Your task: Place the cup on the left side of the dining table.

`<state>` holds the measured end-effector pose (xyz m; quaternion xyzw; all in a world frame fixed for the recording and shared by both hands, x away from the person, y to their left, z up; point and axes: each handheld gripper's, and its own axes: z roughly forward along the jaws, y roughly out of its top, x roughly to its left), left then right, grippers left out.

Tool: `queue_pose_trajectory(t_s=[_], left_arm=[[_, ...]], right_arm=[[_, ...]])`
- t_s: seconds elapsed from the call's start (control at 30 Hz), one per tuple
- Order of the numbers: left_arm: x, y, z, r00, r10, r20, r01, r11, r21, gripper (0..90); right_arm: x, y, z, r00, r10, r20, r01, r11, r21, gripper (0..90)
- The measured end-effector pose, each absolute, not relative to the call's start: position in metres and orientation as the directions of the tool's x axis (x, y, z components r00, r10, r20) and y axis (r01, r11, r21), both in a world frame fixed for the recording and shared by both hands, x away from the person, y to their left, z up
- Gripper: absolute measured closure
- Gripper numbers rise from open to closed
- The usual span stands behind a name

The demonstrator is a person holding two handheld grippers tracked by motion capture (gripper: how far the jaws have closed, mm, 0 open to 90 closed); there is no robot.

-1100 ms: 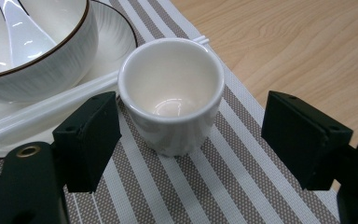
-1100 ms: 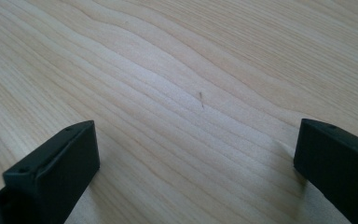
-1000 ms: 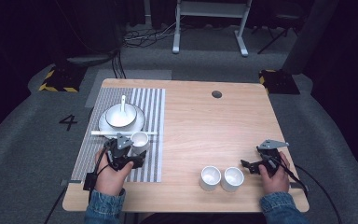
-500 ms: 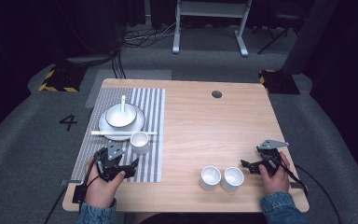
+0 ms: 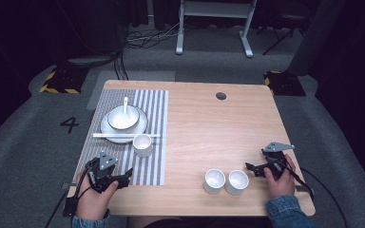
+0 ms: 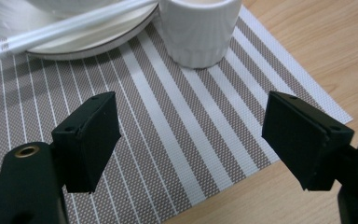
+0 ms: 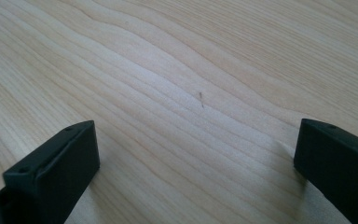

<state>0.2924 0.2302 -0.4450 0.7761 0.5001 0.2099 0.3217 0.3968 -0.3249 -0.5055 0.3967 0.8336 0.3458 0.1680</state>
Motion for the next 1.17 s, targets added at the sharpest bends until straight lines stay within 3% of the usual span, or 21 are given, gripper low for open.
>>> queue_pose_trajectory(t_s=[0.73,1.07,1.17], left_arm=[[0.302,0.267,-0.492,0.356,0.934,-0.024,0.749,-0.27,0.605,20.0],[0.298,0.273,-0.501,0.419,0.907,-0.037,0.693,-0.294,0.658,12.1],[0.297,0.271,-0.505,0.456,0.89,-0.032,0.674,-0.322,0.665,1.6]], right_arm=[[0.397,-0.325,-0.506,-0.629,0.778,-0.006,0.545,0.446,0.71,0.3],[0.397,-0.325,-0.506,-0.629,0.777,-0.006,0.545,0.446,0.71,0.3],[0.397,-0.325,-0.506,-0.629,0.778,-0.006,0.545,0.446,0.71,0.3]])
